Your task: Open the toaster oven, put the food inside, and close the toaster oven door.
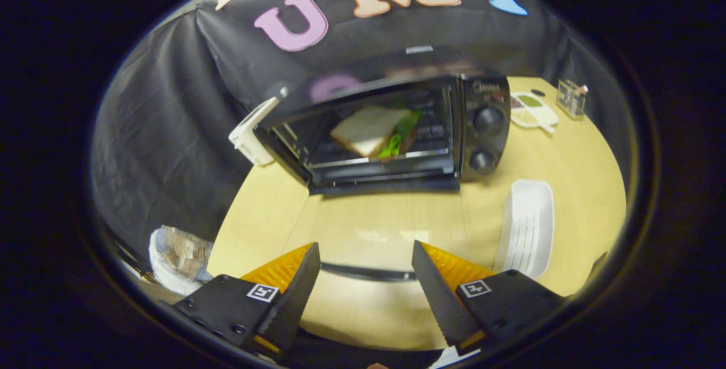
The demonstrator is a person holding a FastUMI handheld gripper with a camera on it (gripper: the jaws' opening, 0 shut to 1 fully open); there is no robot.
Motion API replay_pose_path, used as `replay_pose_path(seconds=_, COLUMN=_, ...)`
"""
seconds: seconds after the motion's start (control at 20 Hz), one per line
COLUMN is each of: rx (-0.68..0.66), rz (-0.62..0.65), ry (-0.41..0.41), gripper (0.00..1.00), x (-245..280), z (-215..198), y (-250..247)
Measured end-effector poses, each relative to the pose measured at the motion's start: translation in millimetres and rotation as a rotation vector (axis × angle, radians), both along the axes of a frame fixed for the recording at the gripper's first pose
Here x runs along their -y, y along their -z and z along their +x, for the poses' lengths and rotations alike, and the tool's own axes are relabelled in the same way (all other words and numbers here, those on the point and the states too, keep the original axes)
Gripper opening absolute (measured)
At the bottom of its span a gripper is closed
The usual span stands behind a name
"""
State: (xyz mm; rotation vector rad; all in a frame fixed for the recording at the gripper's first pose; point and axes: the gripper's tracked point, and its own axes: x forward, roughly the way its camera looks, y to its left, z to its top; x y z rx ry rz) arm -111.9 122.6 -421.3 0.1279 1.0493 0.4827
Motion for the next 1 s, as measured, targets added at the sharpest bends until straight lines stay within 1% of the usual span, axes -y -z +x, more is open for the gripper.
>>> replay_pose_path(seconds=0.1, rx=-0.070, rz=0.009, ry=-0.032, gripper=1.00, x=-1, z=-19, y=14)
replay_pose_path(seconds=0.25, rx=-0.152, rz=-0.044, ry=-0.067, gripper=1.00, x=9, z=-40, y=43)
replay_pose_path(seconds=0.35, rx=-0.170, rz=-0.092, ry=-0.066, gripper=1.00, x=20, z=-40, y=63)
replay_pose_path(seconds=0.45, rx=-0.150, rz=-0.136, ry=-0.055, gripper=1.00, x=30, z=-32, y=73)
replay_pose_path(seconds=0.65, rx=-0.121, rz=-0.118, ry=-0.025, gripper=1.00, x=29, z=-13, y=72)
replay_pose_path(seconds=0.85, rx=-0.115, rz=-0.129, ry=-0.031, gripper=1.00, x=29, z=-11, y=63)
replay_pose_path(seconds=0.95, rx=-0.103, rz=-0.117, ry=-0.005, gripper=1.00, x=27, z=-7, y=54)
replay_pose_path(seconds=1.0, rx=-0.099, rz=-0.103, ry=0.022, gripper=1.00, x=25, z=-4, y=48)
